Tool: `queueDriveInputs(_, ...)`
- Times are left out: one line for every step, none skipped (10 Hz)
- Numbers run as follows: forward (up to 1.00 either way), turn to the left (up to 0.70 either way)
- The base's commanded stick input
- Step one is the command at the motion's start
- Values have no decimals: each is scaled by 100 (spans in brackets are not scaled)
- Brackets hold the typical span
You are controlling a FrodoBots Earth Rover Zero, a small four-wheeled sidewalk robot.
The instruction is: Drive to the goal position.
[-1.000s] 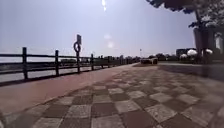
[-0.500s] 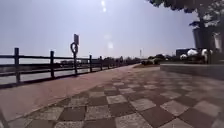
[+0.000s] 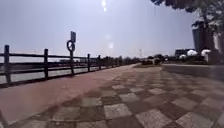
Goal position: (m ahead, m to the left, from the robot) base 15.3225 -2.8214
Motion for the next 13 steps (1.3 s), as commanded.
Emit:
queueDriveInputs(91, 1)
queueDriveInputs(91, 1)
queueDriveInputs(91, 28)
queueDriveInputs(91, 13)
queueDriveInputs(91, 1)
queueDriveInputs(91, 1)
queueDriveInputs(91, 1)
queueDriveInputs(91, 1)
queueDriveInputs(91, 1)
queueDriveInputs(91, 1)
queueDriveInputs(91, 1)
queueDriveInputs(91, 1)
queueDriveInputs(91, 1)
